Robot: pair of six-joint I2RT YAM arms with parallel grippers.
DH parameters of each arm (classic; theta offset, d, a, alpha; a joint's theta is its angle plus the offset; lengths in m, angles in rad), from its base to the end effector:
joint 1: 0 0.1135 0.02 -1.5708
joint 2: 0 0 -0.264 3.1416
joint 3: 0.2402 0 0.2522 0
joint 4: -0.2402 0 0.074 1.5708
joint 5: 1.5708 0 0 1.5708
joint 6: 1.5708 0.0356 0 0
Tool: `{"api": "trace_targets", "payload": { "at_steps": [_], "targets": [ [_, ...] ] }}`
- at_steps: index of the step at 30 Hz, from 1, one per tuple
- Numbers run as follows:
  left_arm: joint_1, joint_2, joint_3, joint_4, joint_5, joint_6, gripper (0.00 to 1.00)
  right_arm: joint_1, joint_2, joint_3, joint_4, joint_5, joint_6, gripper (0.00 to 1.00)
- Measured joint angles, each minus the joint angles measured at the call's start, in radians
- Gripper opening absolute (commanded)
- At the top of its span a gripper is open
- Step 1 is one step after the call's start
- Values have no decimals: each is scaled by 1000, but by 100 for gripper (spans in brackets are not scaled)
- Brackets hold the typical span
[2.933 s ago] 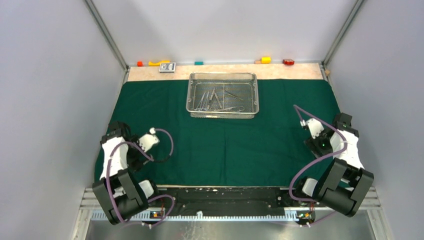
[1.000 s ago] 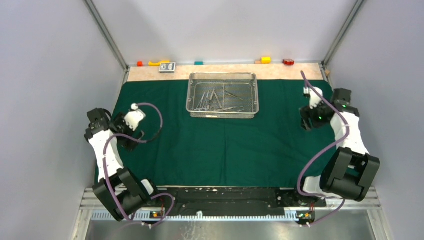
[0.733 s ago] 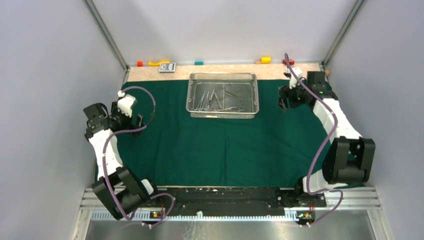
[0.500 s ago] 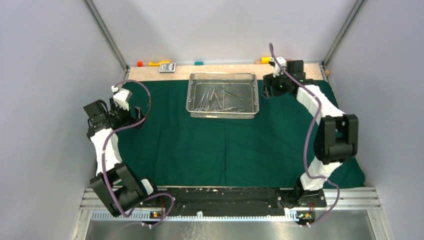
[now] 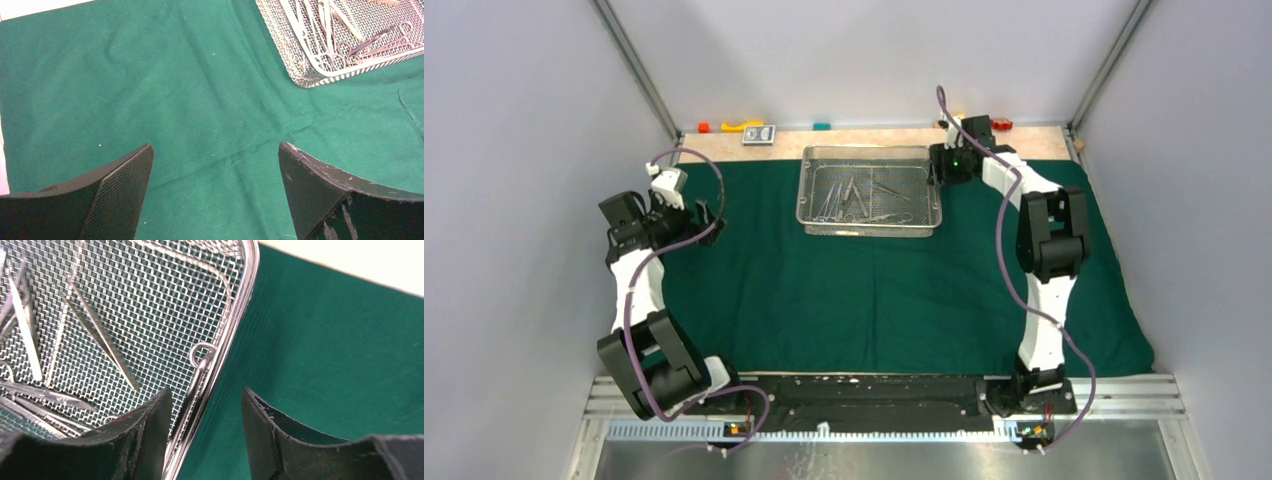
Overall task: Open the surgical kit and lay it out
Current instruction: Move the container from the surgical kit.
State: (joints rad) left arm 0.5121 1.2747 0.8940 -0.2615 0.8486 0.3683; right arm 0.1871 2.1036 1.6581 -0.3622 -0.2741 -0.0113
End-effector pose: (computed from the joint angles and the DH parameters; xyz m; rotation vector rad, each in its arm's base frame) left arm 0.2491 0.1094 0.2723 0.2997 1.9752 -0.3805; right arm 0.4657 0.0980 0.2112 -0.3659 2.3496 0.4098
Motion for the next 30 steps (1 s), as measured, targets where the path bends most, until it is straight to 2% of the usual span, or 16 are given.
{"api": "trace_targets", "payload": {
  "at_steps": [3,5,9,13,22,30],
  "targets": [
    [-14,7,-1,19,0,-15,99,2,34,1,-5,3,28,39],
    [-21,11,-2,28,-1,-26,99,7,37,1,-5,5,51,27],
    [-31,13,-10,33,-1,-36,99,12,37,-1,3,43,96,10],
    [-39,13,-17,37,-2,-42,99,13,23,-20,32,119,136,0],
    [-59,6,-23,36,-15,-31,99,-23,-95,-169,31,170,121,0],
    [-91,-17,-38,37,-32,-14,99,-229,-141,-211,13,148,89,0]
  ]
}}
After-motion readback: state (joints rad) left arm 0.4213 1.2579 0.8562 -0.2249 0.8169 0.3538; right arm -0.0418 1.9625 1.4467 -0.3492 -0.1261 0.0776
